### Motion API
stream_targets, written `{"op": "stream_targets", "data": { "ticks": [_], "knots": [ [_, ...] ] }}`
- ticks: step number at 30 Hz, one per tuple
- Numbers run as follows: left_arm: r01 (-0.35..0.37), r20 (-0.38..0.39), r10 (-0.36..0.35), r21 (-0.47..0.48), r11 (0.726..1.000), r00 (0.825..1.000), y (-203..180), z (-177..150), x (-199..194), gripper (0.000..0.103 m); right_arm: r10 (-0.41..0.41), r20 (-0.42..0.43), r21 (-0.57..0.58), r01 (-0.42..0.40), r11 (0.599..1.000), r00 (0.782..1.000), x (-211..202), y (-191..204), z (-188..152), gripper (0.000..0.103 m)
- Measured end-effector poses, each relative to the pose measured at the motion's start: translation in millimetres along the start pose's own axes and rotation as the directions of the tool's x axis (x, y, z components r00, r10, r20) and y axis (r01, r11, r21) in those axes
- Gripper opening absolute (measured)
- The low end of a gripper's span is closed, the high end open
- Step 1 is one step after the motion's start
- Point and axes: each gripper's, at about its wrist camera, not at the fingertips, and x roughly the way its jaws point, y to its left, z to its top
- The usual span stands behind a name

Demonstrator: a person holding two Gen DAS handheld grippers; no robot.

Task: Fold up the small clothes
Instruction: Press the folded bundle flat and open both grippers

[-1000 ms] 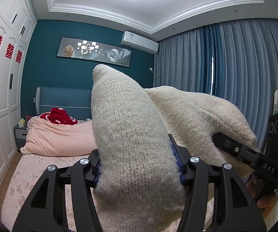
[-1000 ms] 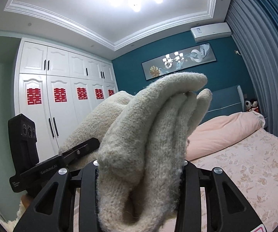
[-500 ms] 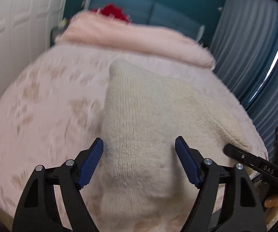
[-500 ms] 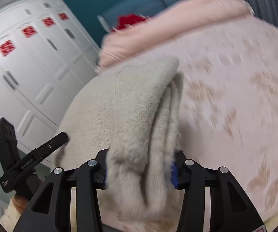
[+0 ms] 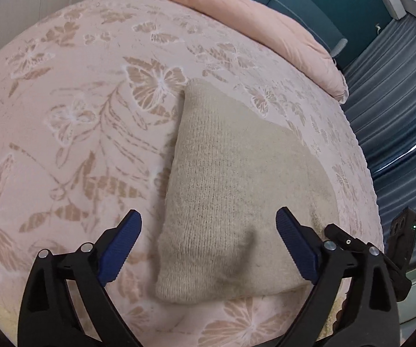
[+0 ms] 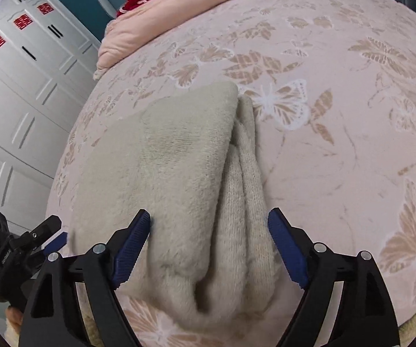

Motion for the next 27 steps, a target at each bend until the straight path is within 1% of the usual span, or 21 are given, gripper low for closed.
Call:
{"op": "stream_targets", "data": {
  "ticks": [2,3,4,5,7,8,10,12,13,14,15,16,17,18,19,20,21,23,24,25,27],
  "knots": [
    [0.004,-0.054,-0.007,-0.054,0.999,0.999,7,0,20,0.085,0.027,-0.047,0.032,-0.026,0.999,0.999,19,-1,2,0.080],
    [0.022,-0.072,-0.027,-0.064,0.998,0.997,8,-1,25,0.073,0.051,-0.057,0.044,-0.048,0.998,0.997,23,1,2,0.061],
    [0.028,-0.076,-0.033,-0.064,0.998,0.997,6,-1,28,0.067,0.041,-0.054,0.040,-0.039,0.998,0.998,22,6,5,0.053],
    [0.019,-0.062,-0.022,-0.047,0.999,0.998,2,0,25,0.062,0.042,-0.035,0.013,-0.041,0.999,0.999,14,14,9,0.039],
    [0.025,-0.032,-0.025,-0.002,1.000,0.999,-9,6,11,0.043,0.087,0.041,-0.062,-0.084,0.994,0.995,-16,36,18,0.035],
    [0.038,-0.006,-0.038,0.014,0.999,0.999,-15,11,0,0.040,0.129,0.084,-0.092,-0.121,0.988,0.988,-33,46,22,0.033],
    [0.059,0.065,-0.062,0.055,0.997,0.996,-26,20,-27,0.033,0.169,0.158,-0.141,-0.147,0.979,0.973,-63,62,30,0.033],
    [0.048,0.122,-0.060,0.099,0.994,0.991,-34,26,-44,0.032,0.162,0.184,-0.192,-0.127,0.973,0.969,-68,66,33,0.035],
    [0.035,0.125,-0.049,0.109,0.993,0.991,-36,28,-43,0.032,0.125,0.164,-0.198,-0.091,0.976,0.979,-56,61,34,0.036],
    [0.019,0.112,-0.032,0.116,0.993,0.993,-35,29,-36,0.032,0.071,0.125,-0.190,-0.046,0.981,0.990,-36,50,34,0.040],
    [-0.015,0.088,0.004,0.126,0.992,0.996,-32,27,-23,0.033,0.006,0.074,-0.176,0.007,0.984,0.997,-13,37,33,0.043],
    [-0.069,0.055,0.062,0.138,0.988,0.997,-29,23,-6,0.033,-0.086,0.004,-0.156,0.086,0.984,0.996,10,20,28,0.043],
    [-0.137,0.015,0.136,0.149,0.979,0.991,-24,17,11,0.033,-0.128,-0.032,-0.126,0.123,0.984,0.991,19,7,23,0.045],
    [-0.160,-0.004,0.162,0.153,0.975,0.987,-20,9,17,0.035,-0.081,0.011,-0.078,0.082,0.994,0.997,8,-1,17,0.045],
    [-0.148,0.015,0.148,0.144,0.978,0.989,-17,3,11,0.036,-0.056,0.053,-0.051,0.058,0.997,0.997,-7,-2,14,0.046],
    [-0.154,0.048,0.149,0.137,0.978,0.988,-18,-2,-1,0.035,-0.064,0.098,-0.049,0.069,0.996,0.993,-24,3,9,0.046],
    [-0.164,0.067,0.156,0.143,0.976,0.985,-19,-7,-11,0.037,-0.077,0.147,-0.065,0.088,0.994,0.986,-41,11,3,0.047],
    [-0.164,0.102,0.148,0.168,0.972,0.984,-30,-15,-32,0.037,-0.062,0.212,-0.129,0.091,0.987,0.975,-65,28,-6,0.046],
    [-0.160,0.126,0.138,0.181,0.970,0.982,-37,-19,-42,0.040,-0.050,0.235,-0.159,0.089,0.983,0.971,-73,35,-9,0.043],
    [-0.151,0.141,0.125,0.195,0.969,0.982,-46,-23,-48,0.047,-0.043,0.239,-0.186,0.089,0.979,0.970,-76,42,-11,0.038],
    [-0.134,0.139,0.105,0.221,0.966,0.985,-61,-30,-48,0.052,-0.055,0.205,-0.243,0.105,0.964,0.977,-67,50,-13,0.002]
  ]
}}
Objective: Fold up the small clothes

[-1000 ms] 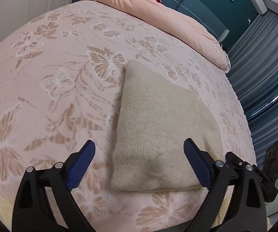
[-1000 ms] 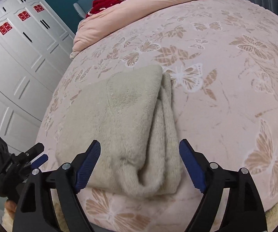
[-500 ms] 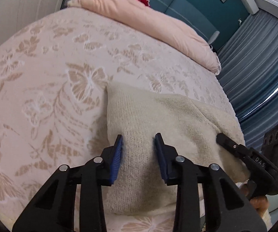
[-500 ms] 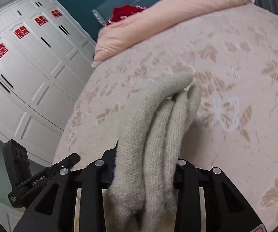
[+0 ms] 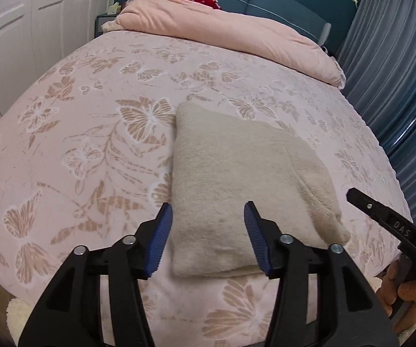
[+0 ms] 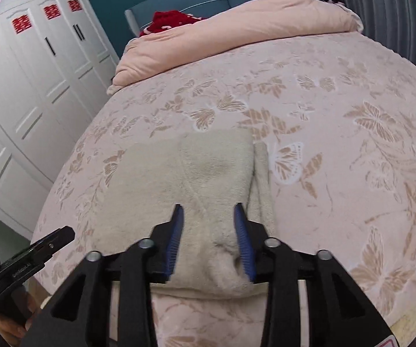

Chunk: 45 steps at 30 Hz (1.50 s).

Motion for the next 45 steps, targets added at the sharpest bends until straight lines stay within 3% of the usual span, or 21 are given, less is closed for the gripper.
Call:
{"op": "stream_targets", "data": {
  "ticks": [2,4,5,7,8,10,11,13,17,20,24,28,32,36,45],
  "knots": [
    [-0.018,-0.041,0.019,0.028,0.999,0.999,-12,-6,17,0.052,-0.054,-0.105,-0.050,0.049,0.998,0.993,28,-3,-10,0.000],
    [-0.092,-0.125,0.098,0.049,0.994,0.987,-14,-18,47,0.052,-0.134,-0.183,-0.110,0.116,0.987,0.974,60,-16,-28,0.000],
    [-0.127,-0.180,0.132,0.039,0.991,0.975,-9,-24,61,0.052,-0.137,-0.174,-0.114,0.118,0.986,0.975,61,-20,-34,0.000],
    [-0.113,-0.236,0.099,-0.048,0.992,0.967,6,-33,74,0.053,-0.113,-0.159,-0.075,0.102,0.992,0.981,45,-17,-25,0.000],
    [-0.110,-0.228,0.089,-0.083,0.990,0.970,11,-34,71,0.053,-0.085,-0.132,-0.056,0.078,0.995,0.988,32,-13,-20,0.000],
    [-0.121,-0.207,0.105,-0.064,0.991,0.973,9,-32,64,0.054,-0.050,-0.088,-0.075,0.044,0.996,0.995,17,-4,-16,0.000],
    [-0.129,-0.202,0.118,-0.042,0.991,0.972,5,-33,63,0.054,-0.070,-0.109,-0.110,0.058,0.992,0.992,24,-3,-18,0.000],
    [-0.148,-0.206,0.143,-0.011,0.989,0.968,0,-34,63,0.054,-0.146,-0.215,-0.152,0.115,0.982,0.966,57,-16,-32,0.000],
    [-0.173,-0.204,0.173,0.019,0.985,0.964,-10,-35,51,0.053,-0.079,-0.155,-0.041,0.073,0.996,0.985,21,-17,-29,0.000],
    [-0.171,-0.162,0.175,0.041,0.984,0.971,-19,-36,31,0.065,-0.073,-0.109,-0.023,0.070,0.997,0.991,-12,-8,-37,0.009],
    [-0.190,-0.117,0.200,0.090,0.978,0.973,-37,-40,14,0.088,-0.092,-0.093,-0.009,0.092,0.996,0.991,-36,-6,-62,0.010],
    [-0.217,-0.075,0.227,0.128,0.968,0.971,-52,-48,-4,0.095,-0.109,-0.101,0.028,0.113,0.993,0.989,-49,-13,-86,0.025],
    [-0.199,-0.080,0.205,0.078,0.977,0.976,-54,-60,-11,0.095,-0.142,-0.111,0.046,0.148,0.988,0.984,-56,-16,-102,0.038],
    [-0.241,-0.056,0.246,0.080,0.967,0.968,-58,-72,-17,0.095,-0.171,-0.087,0.020,0.174,0.985,0.981,-64,-10,-106,0.048],
    [-0.301,-0.001,0.303,0.116,0.947,0.953,-65,-85,-36,0.095,-0.181,-0.067,-0.006,0.181,0.984,0.981,-73,5,-111,0.055]
  ]
}}
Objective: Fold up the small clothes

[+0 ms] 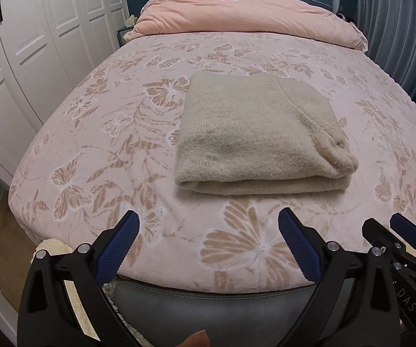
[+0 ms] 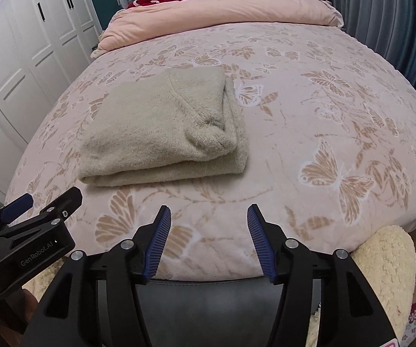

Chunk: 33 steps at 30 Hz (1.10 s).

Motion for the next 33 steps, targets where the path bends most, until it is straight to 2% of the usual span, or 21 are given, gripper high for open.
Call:
{"op": "stream_targets", "data": {
  "ticks": [13,27,33],
  "knots": [
    [0.000,0.020,0.000,0.007,1.000,1.000,2,-2,-9,0.095,-0.041,0.030,-0.056,0.043,0.998,0.999,-10,21,-3,0.059],
    [-0.024,0.014,0.023,0.022,0.999,1.000,-3,-5,-6,0.094,-0.045,0.025,-0.051,0.046,0.998,0.999,-8,20,-3,0.059],
    [-0.017,0.037,0.016,0.023,1.000,0.999,-3,-4,-7,0.094,-0.047,0.027,-0.045,0.048,0.998,0.999,-8,17,-3,0.059]
  ]
}}
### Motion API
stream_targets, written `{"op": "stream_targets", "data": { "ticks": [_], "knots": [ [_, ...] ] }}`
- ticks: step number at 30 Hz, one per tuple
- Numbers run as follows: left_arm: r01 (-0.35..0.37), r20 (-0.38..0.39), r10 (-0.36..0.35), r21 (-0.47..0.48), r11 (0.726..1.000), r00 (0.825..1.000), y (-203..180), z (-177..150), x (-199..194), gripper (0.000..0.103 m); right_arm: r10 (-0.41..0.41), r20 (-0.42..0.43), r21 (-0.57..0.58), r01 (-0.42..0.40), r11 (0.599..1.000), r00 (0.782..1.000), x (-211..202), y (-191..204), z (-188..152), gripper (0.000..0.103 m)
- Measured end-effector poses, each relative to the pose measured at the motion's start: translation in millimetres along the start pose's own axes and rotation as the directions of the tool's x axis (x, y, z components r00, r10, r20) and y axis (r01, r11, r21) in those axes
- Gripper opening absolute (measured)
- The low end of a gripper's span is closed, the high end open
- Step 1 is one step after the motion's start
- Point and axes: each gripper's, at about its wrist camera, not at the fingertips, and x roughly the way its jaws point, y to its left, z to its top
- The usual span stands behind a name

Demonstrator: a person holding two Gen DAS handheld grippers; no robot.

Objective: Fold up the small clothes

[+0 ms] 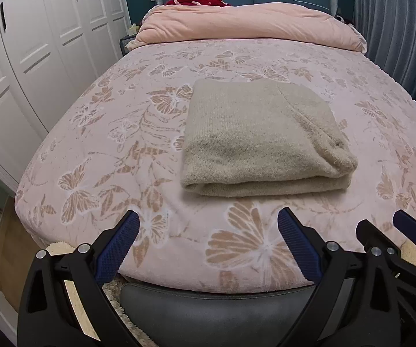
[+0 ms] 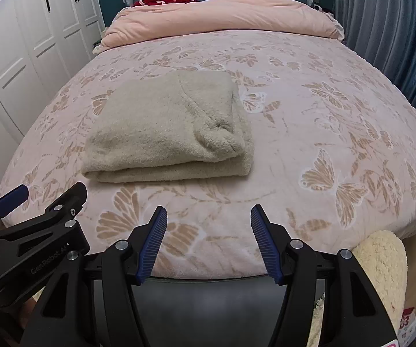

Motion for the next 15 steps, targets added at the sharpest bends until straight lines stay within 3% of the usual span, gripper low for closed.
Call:
{"op": "stream_targets", "data": {
  "ticks": [15],
  "knots": [
    [0.002,-0.001,-0.002,-0.004,1.000,1.000,-1.6,-0.9,-1.4,0.091,-0.017,0.005,0.005,0.017,1.000,1.000,-1.6,5.2,-0.7,0.059]
  ]
}}
